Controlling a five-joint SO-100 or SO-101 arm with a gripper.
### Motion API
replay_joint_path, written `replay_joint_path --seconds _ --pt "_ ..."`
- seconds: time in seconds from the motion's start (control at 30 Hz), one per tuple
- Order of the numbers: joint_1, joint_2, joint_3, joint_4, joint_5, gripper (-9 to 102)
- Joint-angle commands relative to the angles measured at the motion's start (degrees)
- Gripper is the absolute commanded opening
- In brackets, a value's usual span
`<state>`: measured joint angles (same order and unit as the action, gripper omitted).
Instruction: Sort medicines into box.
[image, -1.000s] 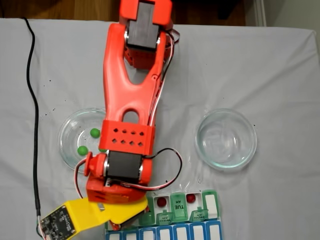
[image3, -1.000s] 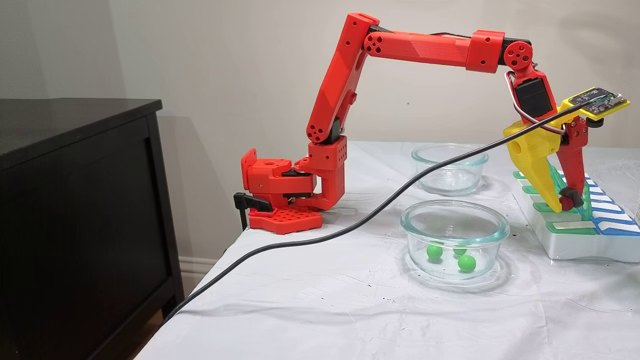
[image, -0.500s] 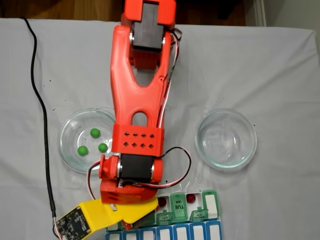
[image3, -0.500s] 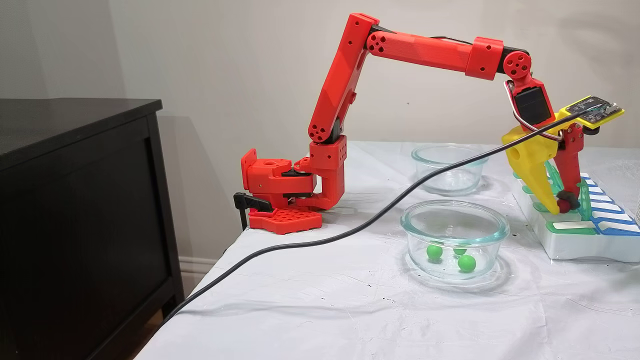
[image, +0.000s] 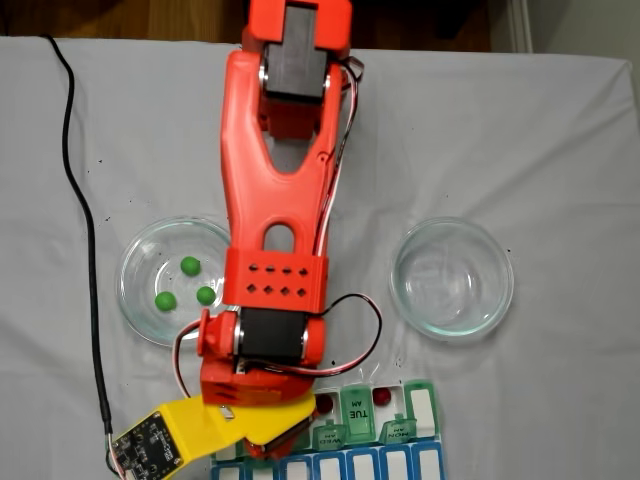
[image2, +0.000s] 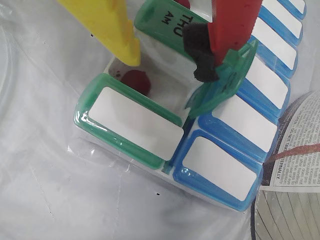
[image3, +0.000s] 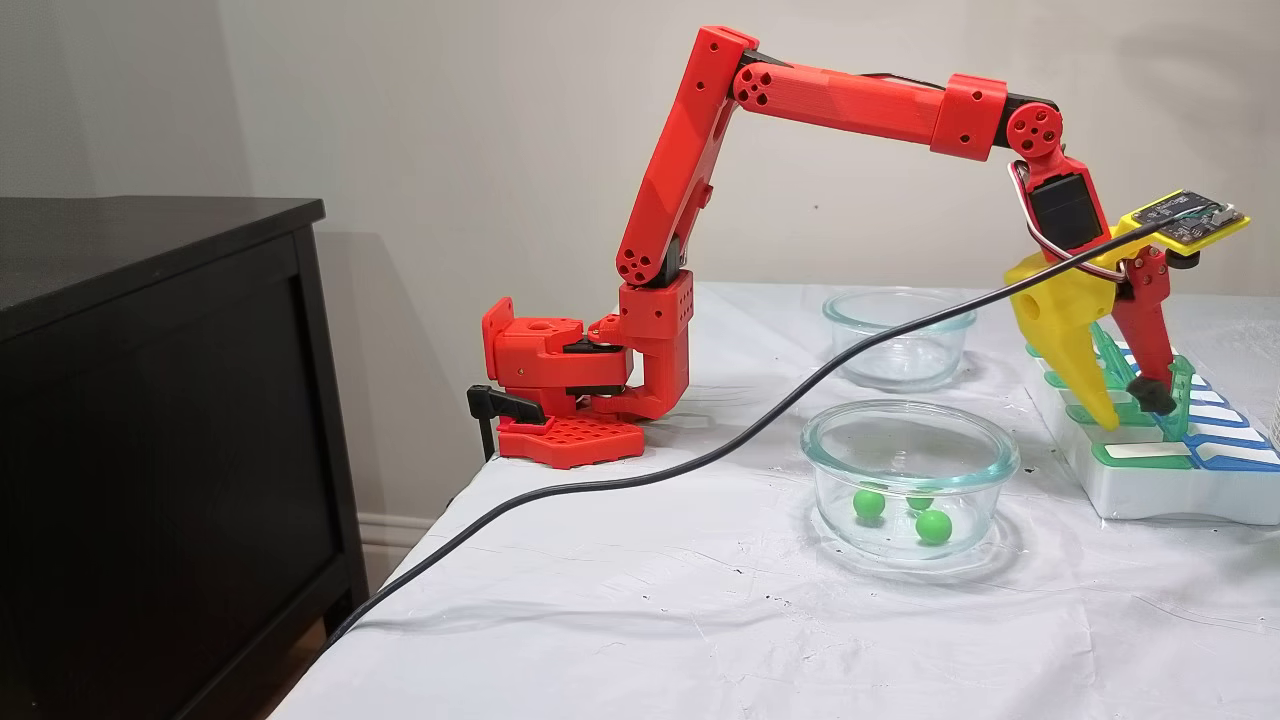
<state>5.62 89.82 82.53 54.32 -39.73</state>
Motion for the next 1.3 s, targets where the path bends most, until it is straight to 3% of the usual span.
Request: replay_joint_path --seconds 0.0,0.13,0.23,0.63,0.87,1.03,1.27 --pt "0.53 5.54 -4.39 2.99 -1.58 18" --pt "1.93 4.66 -11.78 15.03 -5.62 19" --pt "3.87 5.27 -15.29 21.27 -7.91 1" --pt "9.93 13.10 -14.59 34.54 -17.75 0" --pt "13.27 15.38 -7.65 37.44 -21.53 0" --pt "17.23 15.64 -2.64 37.09 -17.05 0" --pt "17.23 22.06 11.95 26.28 -13.89 0"
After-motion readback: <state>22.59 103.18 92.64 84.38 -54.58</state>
